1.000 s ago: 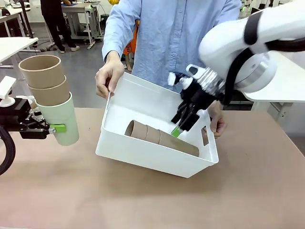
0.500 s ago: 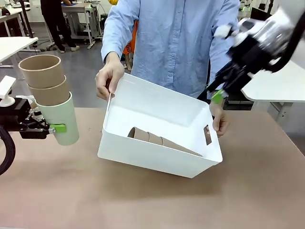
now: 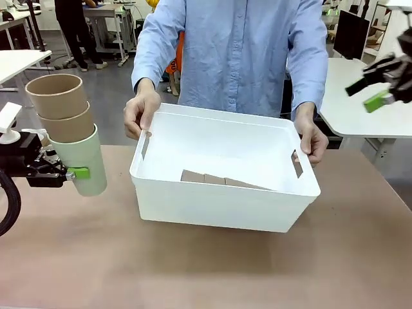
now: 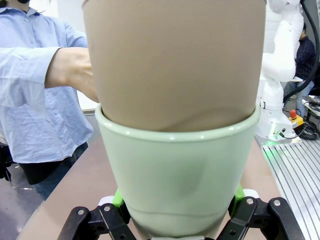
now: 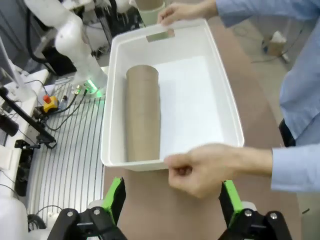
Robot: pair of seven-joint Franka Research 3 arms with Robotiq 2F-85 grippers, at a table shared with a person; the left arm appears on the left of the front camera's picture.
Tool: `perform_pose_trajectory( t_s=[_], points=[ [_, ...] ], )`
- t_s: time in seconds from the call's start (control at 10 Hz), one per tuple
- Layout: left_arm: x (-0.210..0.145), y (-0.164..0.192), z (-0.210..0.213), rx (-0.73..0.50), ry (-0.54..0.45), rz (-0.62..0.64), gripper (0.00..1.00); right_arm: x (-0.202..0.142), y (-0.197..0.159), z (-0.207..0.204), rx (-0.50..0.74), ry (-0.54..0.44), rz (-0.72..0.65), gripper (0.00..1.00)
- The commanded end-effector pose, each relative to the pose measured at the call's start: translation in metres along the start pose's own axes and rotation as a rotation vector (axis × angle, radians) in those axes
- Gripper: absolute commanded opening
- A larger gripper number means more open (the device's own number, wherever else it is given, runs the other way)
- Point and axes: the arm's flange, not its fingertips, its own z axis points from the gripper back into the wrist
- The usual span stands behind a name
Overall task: Stack the cups and store them in the basket.
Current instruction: Place the stack of Reusable plastic cups into the Pantry Basket.
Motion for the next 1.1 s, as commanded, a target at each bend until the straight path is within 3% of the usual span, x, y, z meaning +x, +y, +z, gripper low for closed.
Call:
perform_pose_trajectory(
  t_s=[0.0, 0.2, 0.3, 1.0],
  points=[
    [0.006, 0.000, -0.001, 0.009, -0.017, -0.001, 0.86, -0.029, -0.001, 0.007, 0.013, -0.080, 0.052, 1.00],
    [0.006, 0.000, -0.001, 0.009, -0.017, -0.001, 0.86, -0.041, -0.001, 0.011, -0.005, -0.118, 0.077, 1.00],
    [0.006, 0.000, -0.001, 0.009, -0.017, -0.001, 0.86, -0.032, 0.000, 0.016, 0.000, -0.048, 0.027, 1.00],
    [0.006, 0.000, -0.001, 0.009, -0.017, -0.001, 0.86, -0.032, 0.000, 0.016, 0.000, -0.048, 0.027, 1.00]
  ],
)
